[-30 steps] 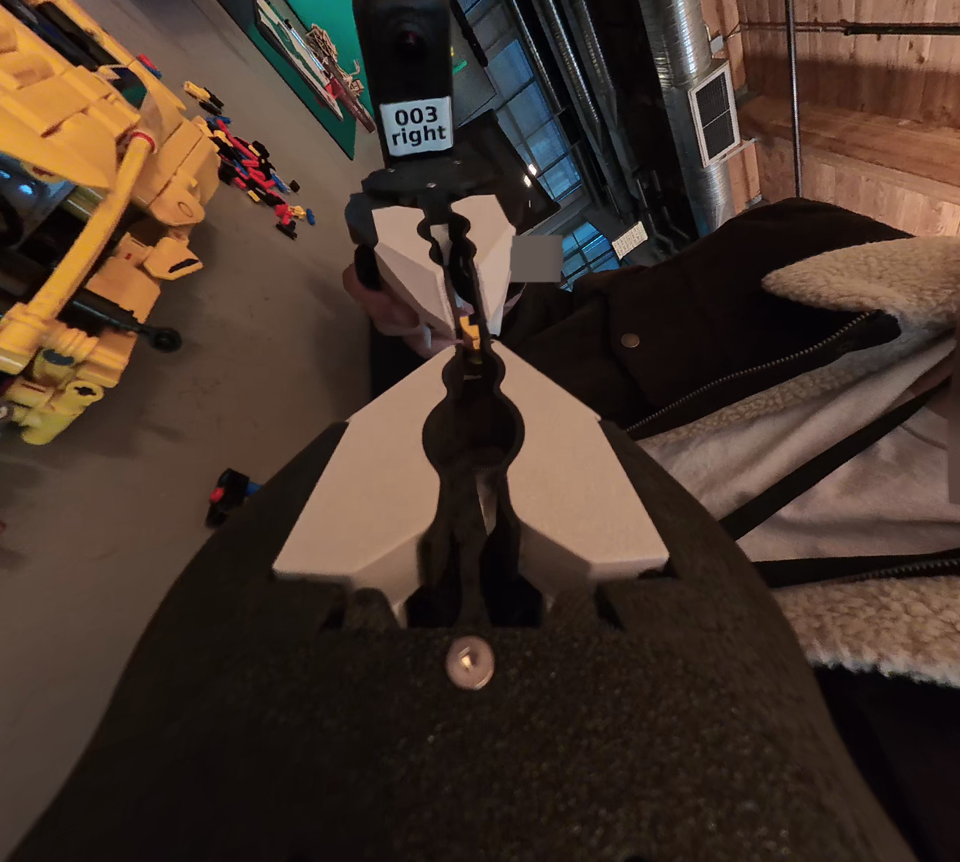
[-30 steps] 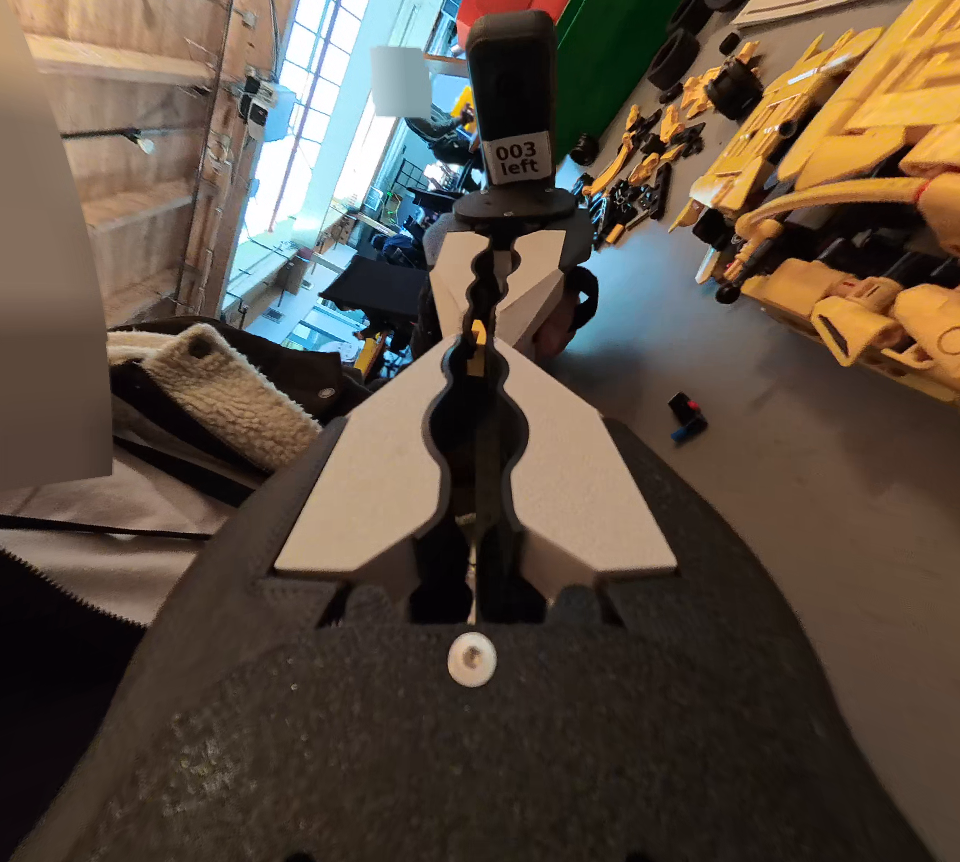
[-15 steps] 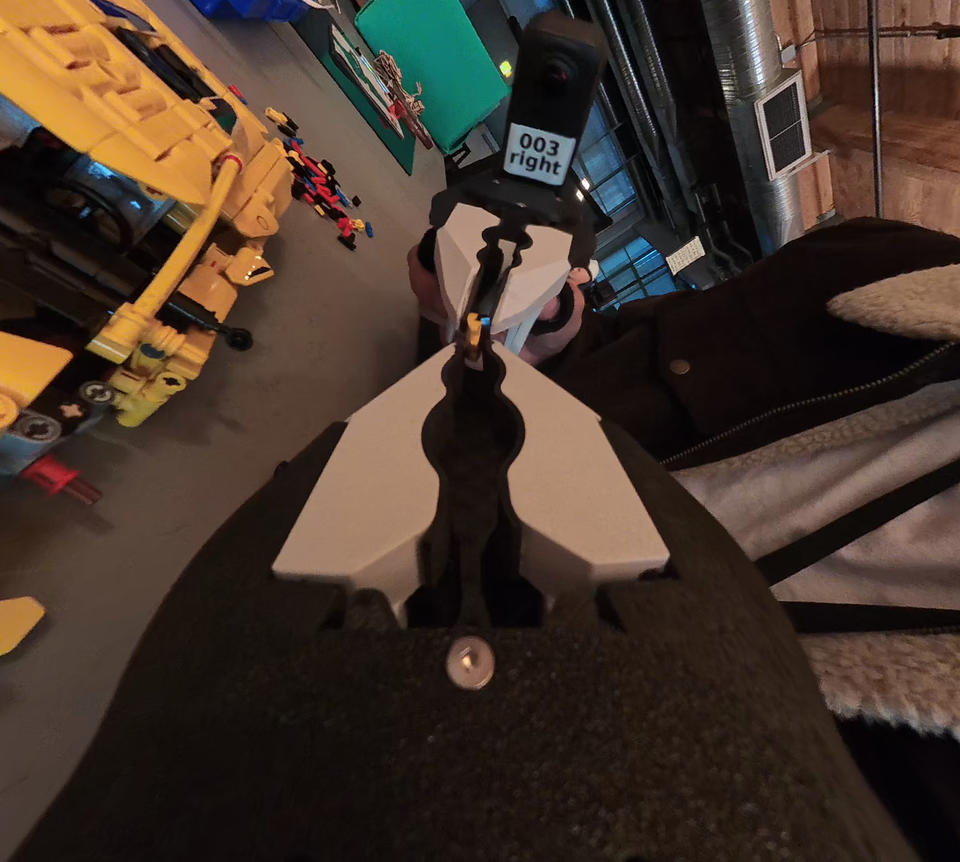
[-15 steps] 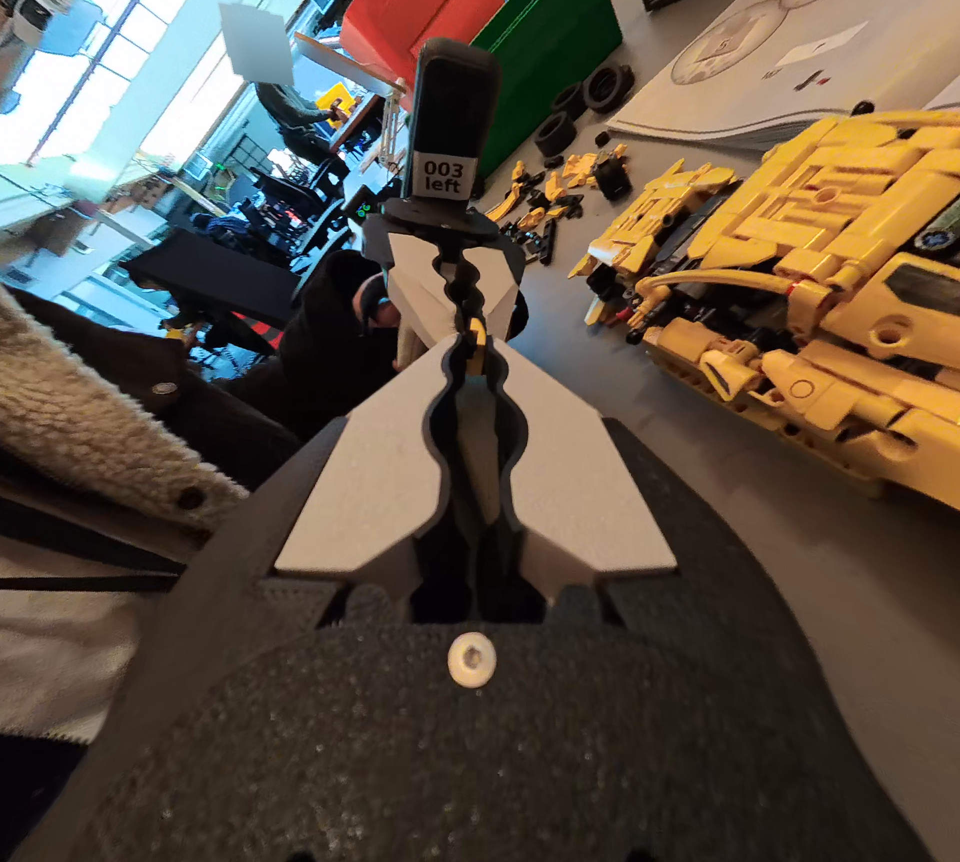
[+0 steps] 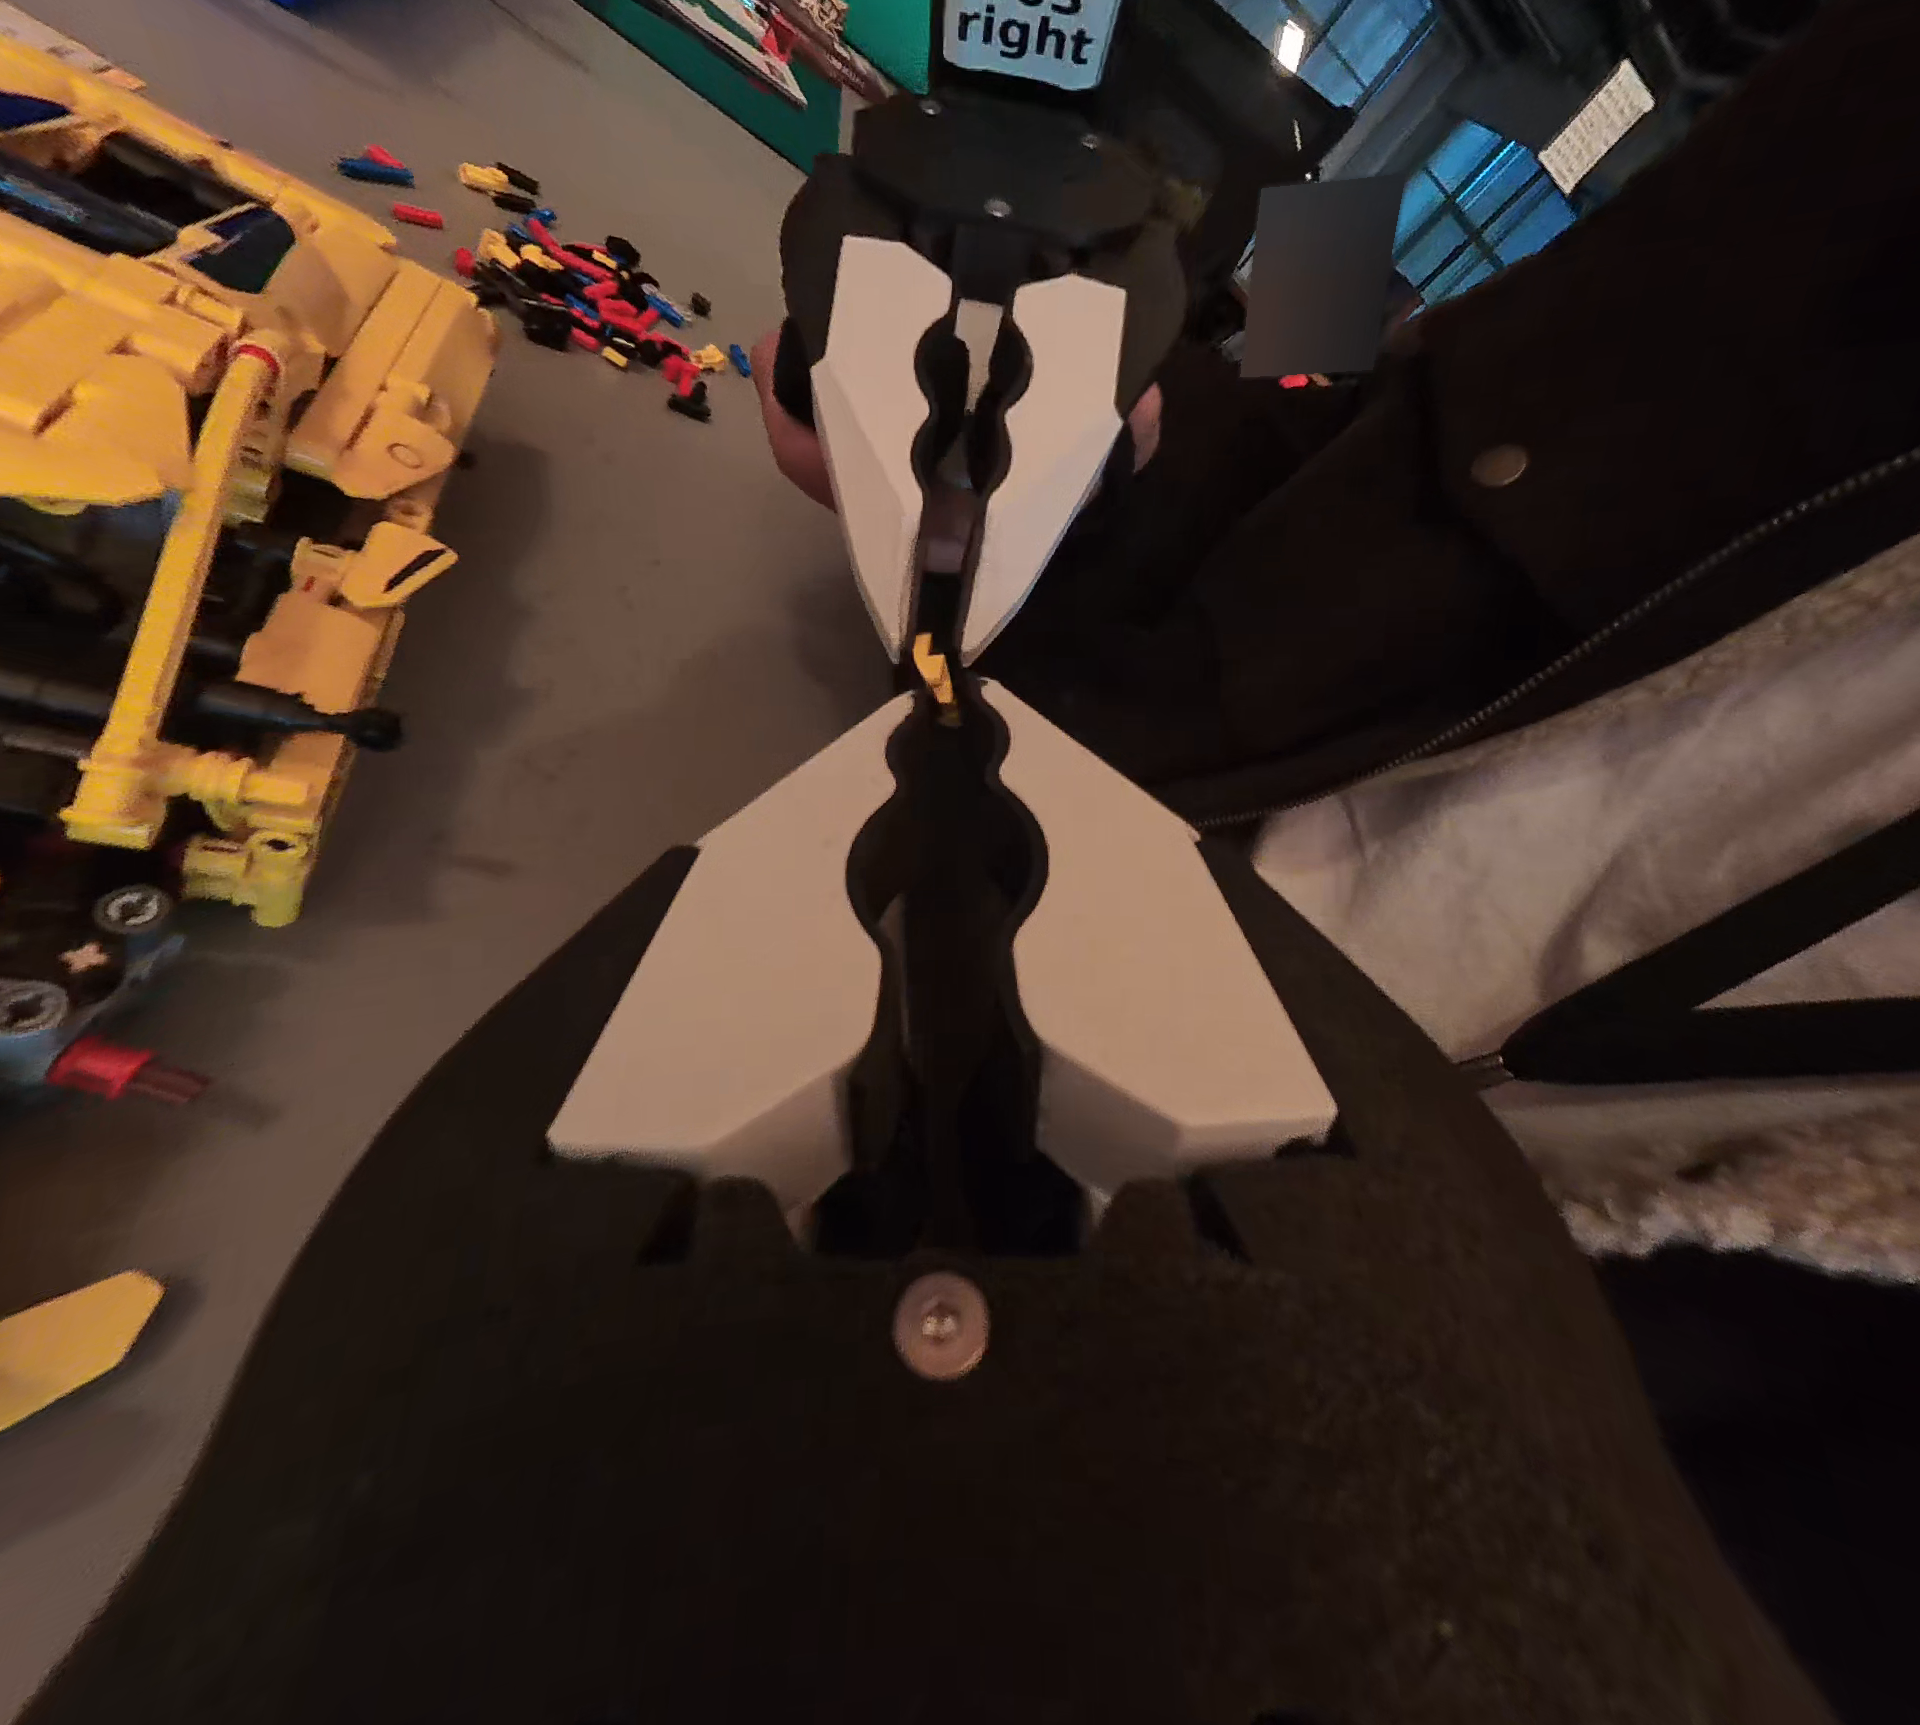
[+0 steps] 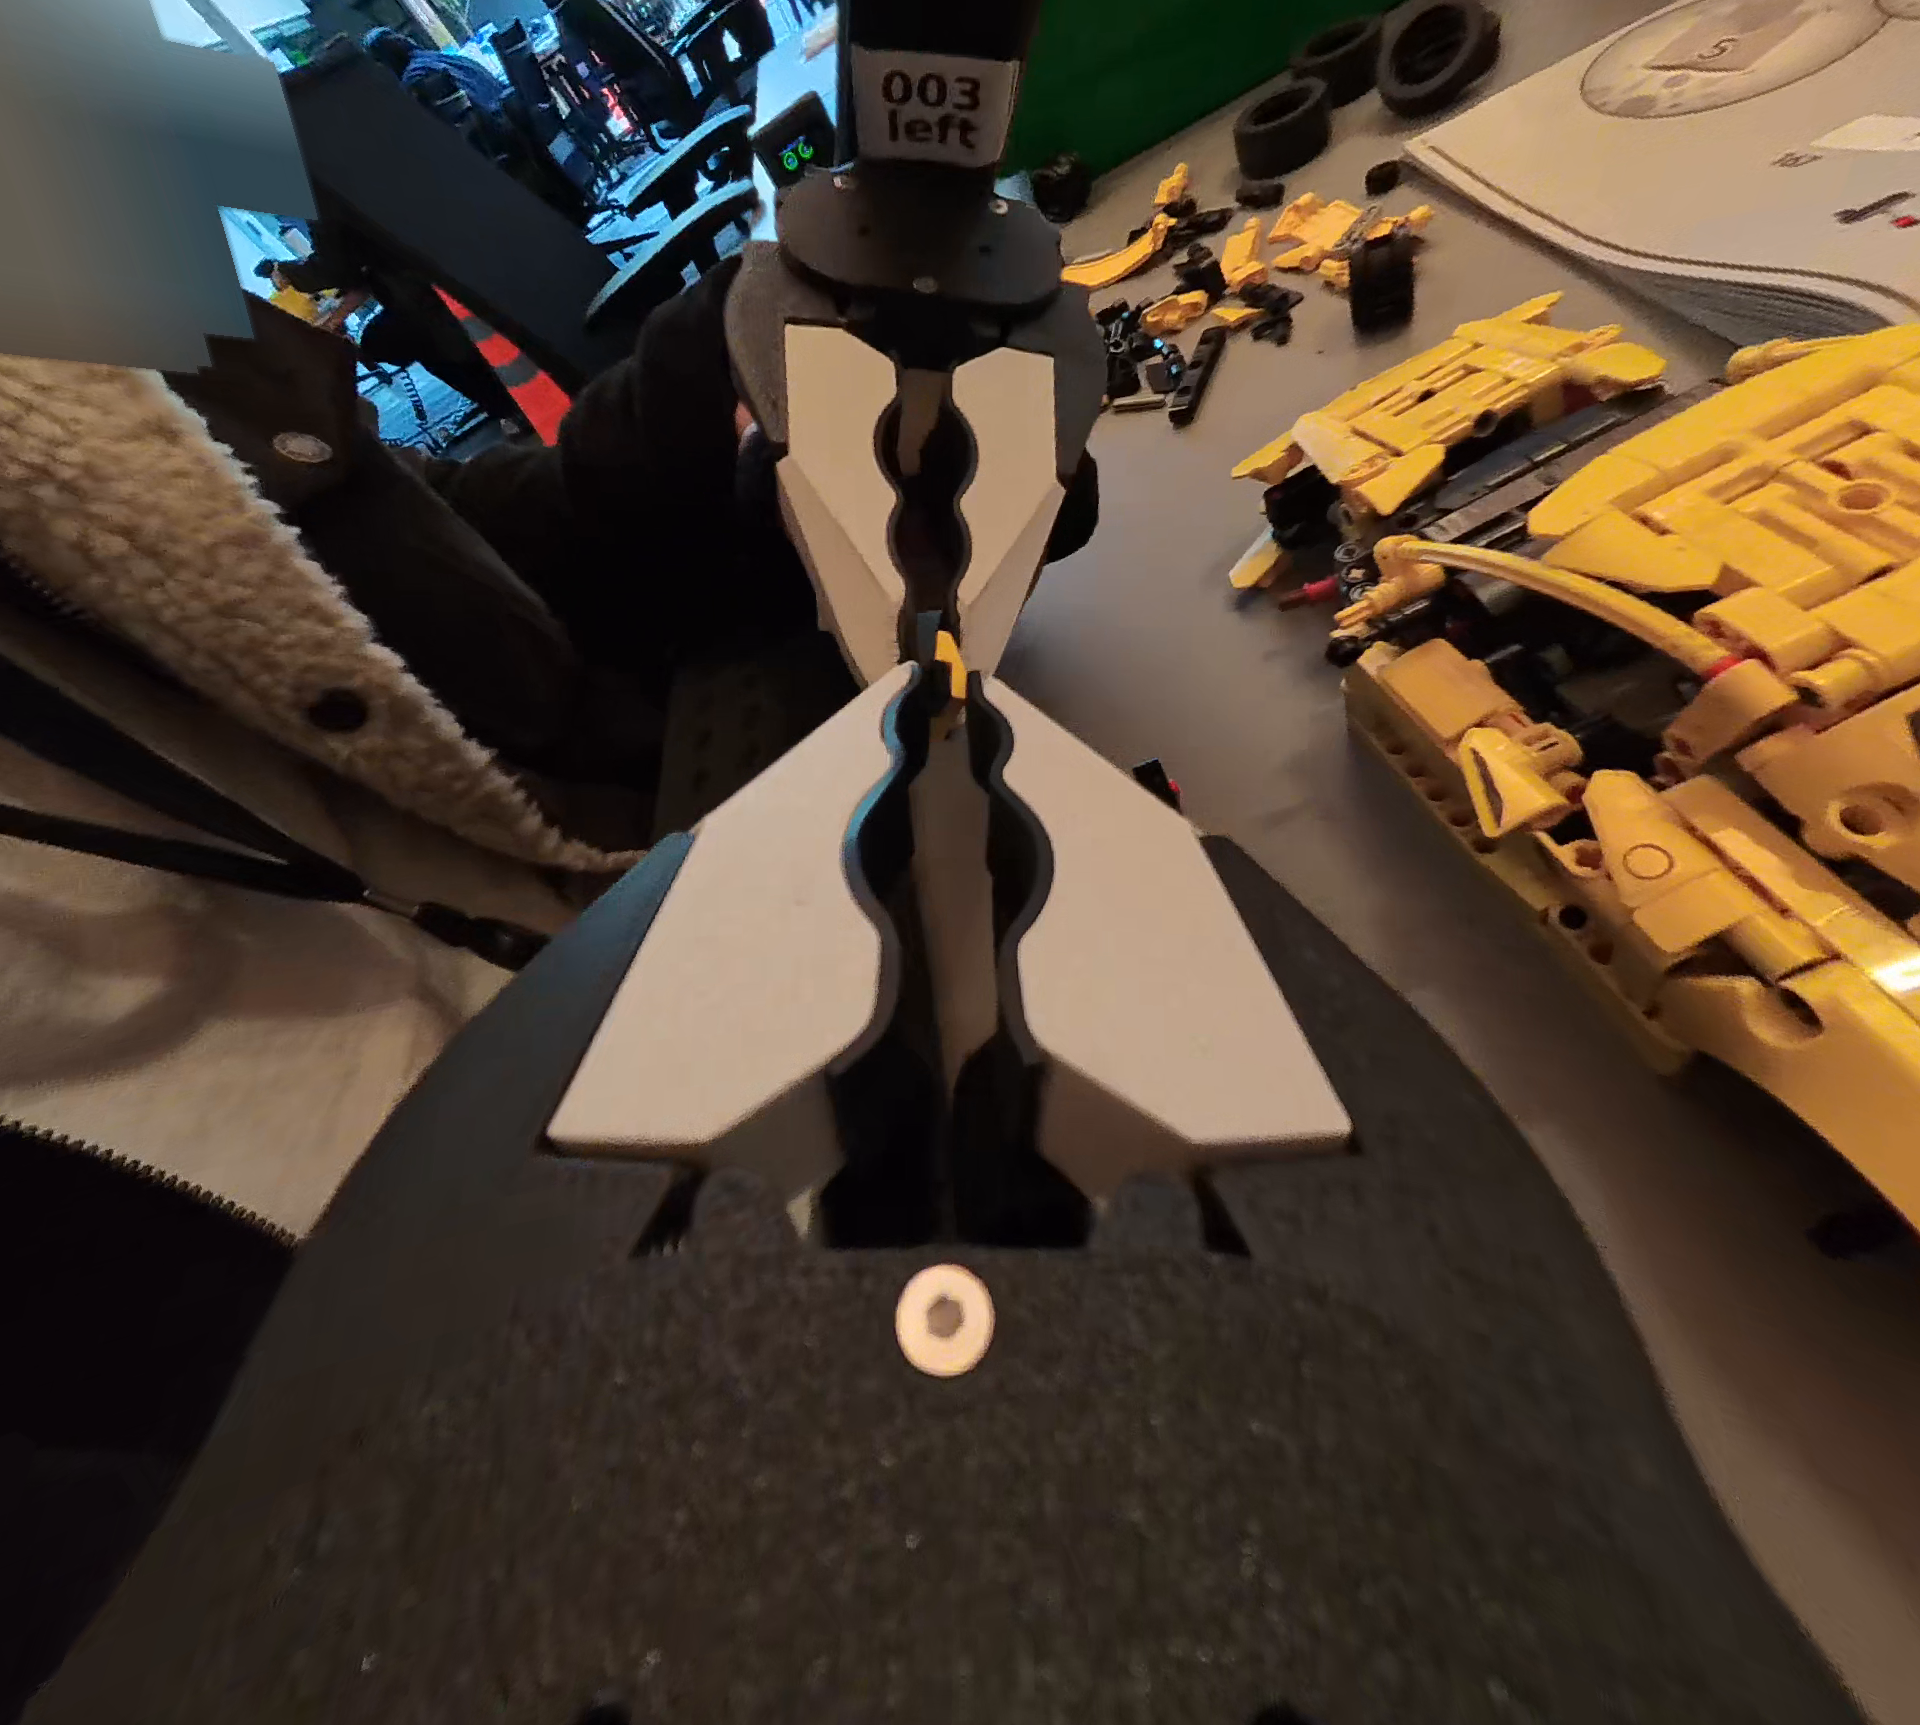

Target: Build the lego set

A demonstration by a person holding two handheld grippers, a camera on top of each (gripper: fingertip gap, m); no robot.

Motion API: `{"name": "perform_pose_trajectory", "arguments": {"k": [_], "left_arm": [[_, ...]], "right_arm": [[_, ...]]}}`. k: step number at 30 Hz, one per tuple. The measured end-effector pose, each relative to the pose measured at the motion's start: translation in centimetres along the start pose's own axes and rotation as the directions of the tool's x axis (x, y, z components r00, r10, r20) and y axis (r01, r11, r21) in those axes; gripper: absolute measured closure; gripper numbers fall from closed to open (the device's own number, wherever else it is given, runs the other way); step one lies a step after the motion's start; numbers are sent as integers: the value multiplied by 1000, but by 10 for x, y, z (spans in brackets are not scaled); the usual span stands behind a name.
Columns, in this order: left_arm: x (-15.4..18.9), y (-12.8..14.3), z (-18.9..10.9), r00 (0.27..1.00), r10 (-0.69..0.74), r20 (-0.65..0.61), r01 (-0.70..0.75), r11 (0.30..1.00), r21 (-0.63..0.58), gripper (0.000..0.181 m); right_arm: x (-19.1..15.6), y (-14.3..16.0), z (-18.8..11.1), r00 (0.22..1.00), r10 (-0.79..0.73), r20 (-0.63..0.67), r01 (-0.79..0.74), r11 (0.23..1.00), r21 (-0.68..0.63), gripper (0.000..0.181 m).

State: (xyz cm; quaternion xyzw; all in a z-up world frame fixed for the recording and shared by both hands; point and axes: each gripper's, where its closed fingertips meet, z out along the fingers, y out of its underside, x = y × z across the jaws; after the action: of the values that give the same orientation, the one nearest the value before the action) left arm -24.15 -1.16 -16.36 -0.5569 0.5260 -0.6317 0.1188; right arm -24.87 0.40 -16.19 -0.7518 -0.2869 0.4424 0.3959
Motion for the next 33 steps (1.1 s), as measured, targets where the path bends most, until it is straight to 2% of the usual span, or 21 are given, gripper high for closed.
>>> {"name": "perform_pose_trajectory", "arguments": {"k": [3,7,11,19,26,33], "left_arm": [[2,-6,-2,1000,-5,-15,5,999,34,176],[10,-25,-7,998,-23,-63,32,989,148,175],[10,-29,-9,998,-18,-58,28,985,172,175],[2,-21,-4,999,-36,-25,39,992,124,176],[9,-14,-3,994,110,10,-110,991,76,176],[9,-8,0,989,147,19,-148,988,34,176]], "right_arm": [[-1,-7,-2,999,-42,-25,43,998,45,177],[-5,-26,-10,996,66,54,-75,975,208,177],[-3,-31,-10,986,132,102,-156,945,287,177],[2,-22,-5,1000,-7,-4,8,980,197,176],[-8,-17,-3,995,20,102,-34,991,130,176],[-11,-10,-3,996,-1,90,-7,996,87,176]]}}
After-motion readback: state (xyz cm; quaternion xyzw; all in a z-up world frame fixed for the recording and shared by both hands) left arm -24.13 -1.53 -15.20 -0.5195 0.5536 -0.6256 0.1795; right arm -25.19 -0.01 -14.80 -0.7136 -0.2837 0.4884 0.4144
